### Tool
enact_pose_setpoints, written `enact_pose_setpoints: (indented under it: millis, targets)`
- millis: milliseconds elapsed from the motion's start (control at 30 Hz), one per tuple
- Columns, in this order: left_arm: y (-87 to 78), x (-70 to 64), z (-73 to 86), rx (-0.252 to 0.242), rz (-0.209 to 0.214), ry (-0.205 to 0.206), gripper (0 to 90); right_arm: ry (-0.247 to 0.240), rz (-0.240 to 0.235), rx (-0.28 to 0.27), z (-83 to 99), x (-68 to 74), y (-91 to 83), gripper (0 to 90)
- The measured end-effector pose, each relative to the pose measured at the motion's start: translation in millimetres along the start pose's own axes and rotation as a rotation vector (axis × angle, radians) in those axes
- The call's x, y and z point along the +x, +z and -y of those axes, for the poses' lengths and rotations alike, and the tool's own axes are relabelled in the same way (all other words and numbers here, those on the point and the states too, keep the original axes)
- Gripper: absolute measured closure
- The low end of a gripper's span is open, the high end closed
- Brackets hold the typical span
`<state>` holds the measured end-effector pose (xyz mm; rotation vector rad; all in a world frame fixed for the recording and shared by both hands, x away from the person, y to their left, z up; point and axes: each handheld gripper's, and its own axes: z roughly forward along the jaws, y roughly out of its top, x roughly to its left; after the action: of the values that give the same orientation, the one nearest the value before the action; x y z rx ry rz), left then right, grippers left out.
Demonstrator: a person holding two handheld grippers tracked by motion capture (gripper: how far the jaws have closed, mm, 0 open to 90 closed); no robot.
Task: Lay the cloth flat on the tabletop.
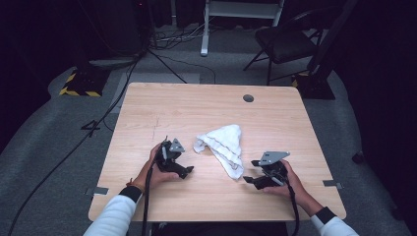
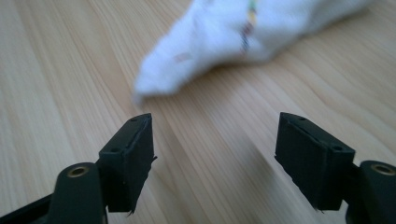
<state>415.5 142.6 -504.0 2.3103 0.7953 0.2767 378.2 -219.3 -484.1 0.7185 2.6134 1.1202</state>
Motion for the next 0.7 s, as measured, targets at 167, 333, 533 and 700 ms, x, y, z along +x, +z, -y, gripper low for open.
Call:
enact_pose_setpoints:
  millis: [167, 333, 533, 700]
  targets:
    - [19.9, 8.6, -23.5, -0.007, -0.003, -0.004, 3.0, 0.022, -0.002, -0.009, -18.1, 7.0, 14.2, 29.7]
    - [27.6, 12.3, -35.0, -0.063, -0.015, -0.009, 24.8, -0.007, 0.048, 0.047, -17.4, 8.6, 25.3, 54.7]
    - [22.8, 10.5, -37.0, -0.060, 0.010, 0.070, 66.7, -0.010, 0.046, -0.004, -10.8, -1.7, 5.9, 79.2]
    - [12.3, 12.6, -38.0, -0.083, -0.009, 0.081, 85.2, -0.014, 0.077, -0.043, -11.1, -7.7, -6.5, 85.2]
